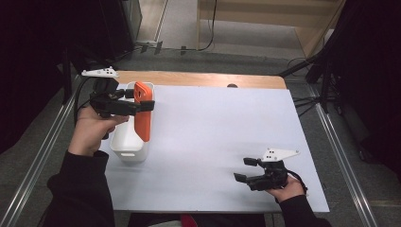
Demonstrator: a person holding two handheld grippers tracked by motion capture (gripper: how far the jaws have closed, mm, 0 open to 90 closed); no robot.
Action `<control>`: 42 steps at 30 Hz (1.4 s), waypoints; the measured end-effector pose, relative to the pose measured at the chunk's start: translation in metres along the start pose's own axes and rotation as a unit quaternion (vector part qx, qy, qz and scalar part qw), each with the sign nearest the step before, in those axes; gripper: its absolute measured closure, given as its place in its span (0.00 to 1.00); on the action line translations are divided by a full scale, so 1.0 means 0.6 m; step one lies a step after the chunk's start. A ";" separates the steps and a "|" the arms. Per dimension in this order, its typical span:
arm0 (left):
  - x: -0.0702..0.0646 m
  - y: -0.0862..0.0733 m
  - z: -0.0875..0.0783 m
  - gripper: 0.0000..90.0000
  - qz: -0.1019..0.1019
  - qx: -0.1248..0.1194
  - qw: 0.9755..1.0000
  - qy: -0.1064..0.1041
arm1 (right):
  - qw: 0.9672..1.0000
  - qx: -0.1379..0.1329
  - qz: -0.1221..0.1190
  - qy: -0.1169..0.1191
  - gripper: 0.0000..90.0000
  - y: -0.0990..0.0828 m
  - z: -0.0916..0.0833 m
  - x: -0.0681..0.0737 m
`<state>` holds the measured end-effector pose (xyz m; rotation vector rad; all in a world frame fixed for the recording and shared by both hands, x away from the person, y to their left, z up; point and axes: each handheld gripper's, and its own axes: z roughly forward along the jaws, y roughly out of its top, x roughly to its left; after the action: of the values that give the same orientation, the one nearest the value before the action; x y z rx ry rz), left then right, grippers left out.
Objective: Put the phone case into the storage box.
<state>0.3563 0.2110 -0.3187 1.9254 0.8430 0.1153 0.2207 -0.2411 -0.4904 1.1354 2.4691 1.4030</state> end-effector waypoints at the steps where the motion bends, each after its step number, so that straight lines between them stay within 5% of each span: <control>1: 0.002 0.000 -0.001 0.18 -0.002 -0.001 1.000 0.004 | 1.000 0.000 -0.001 0.000 0.26 0.000 0.000 0.000; 21: 0.030 -0.007 -0.005 0.18 -0.029 -0.013 0.997 0.076 | 1.000 0.002 0.000 -0.001 0.26 -0.001 0.000 -0.001; 30: 0.038 -0.009 0.003 0.18 -0.033 -0.027 0.990 0.132 | 1.000 0.001 0.000 0.000 0.26 0.000 0.002 0.001; 42: 0.064 -0.002 0.032 0.18 -0.042 -0.030 0.985 0.163 | 1.000 -0.003 0.003 0.000 0.26 0.002 0.003 -0.001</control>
<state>0.3925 0.2199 -0.3395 1.8388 1.1220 0.4086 0.2224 -0.2399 -0.4907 1.1435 2.4615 1.4121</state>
